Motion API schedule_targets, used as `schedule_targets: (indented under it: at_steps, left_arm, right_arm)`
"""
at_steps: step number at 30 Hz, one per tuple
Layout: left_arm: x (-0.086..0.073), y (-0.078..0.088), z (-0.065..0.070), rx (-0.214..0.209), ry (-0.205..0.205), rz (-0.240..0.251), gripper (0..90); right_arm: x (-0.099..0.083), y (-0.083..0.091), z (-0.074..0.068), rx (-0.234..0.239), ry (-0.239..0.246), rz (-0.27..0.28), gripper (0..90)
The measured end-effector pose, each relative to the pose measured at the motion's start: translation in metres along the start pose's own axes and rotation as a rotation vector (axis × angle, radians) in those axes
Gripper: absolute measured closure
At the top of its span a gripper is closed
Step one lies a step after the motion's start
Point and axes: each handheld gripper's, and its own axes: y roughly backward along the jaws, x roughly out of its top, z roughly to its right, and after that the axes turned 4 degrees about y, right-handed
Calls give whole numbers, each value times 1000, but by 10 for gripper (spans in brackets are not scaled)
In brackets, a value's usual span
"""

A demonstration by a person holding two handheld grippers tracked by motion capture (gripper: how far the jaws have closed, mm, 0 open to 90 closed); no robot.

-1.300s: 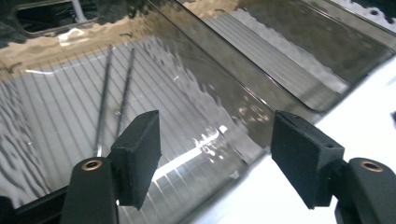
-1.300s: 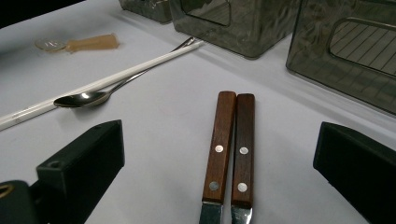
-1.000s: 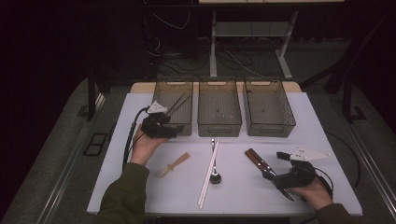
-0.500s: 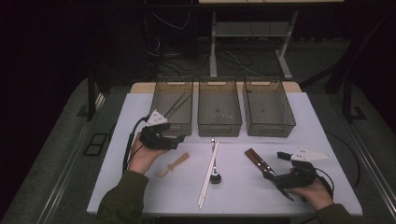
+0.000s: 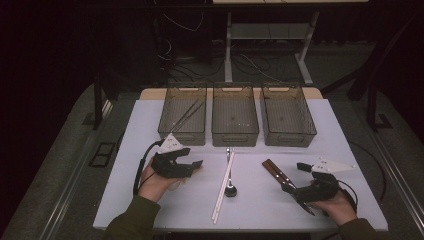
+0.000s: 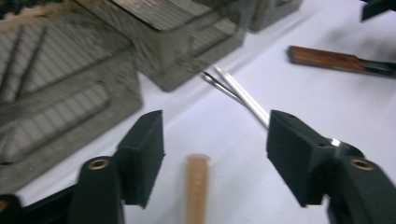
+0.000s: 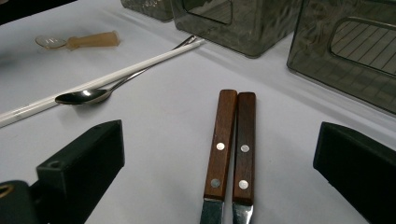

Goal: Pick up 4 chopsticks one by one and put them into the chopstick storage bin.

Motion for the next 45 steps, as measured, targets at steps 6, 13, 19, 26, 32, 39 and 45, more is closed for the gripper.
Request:
schedule_targets:
  at_steps: [6,13,19,26,32,39,45]
  left_arm:
    - [-8,-2,19,-49,-24,-29,606]
    - [-17,-5,36,-132,-32,-34,853]
    - [-23,-10,51,-183,-46,-62,893]
    - [-30,-20,67,-234,-59,-111,893]
    - [-34,-31,81,-261,-82,-146,893]
    - [-38,-40,83,-279,-95,-200,893]
    - [-40,-47,86,-285,-133,-262,893]
  right_arm:
    - [0,0,0,-1,0,-1,21]
    - [0,0,0,-3,-2,-2,21]
    - [0,0,0,-2,-4,-2,21]
    - [-1,0,1,-5,-9,-1,21]
    - [-1,-1,2,-6,-10,-5,21]
    - [-1,-1,1,-6,-6,-8,21]
    - [-1,-1,1,-6,-5,-9,21]
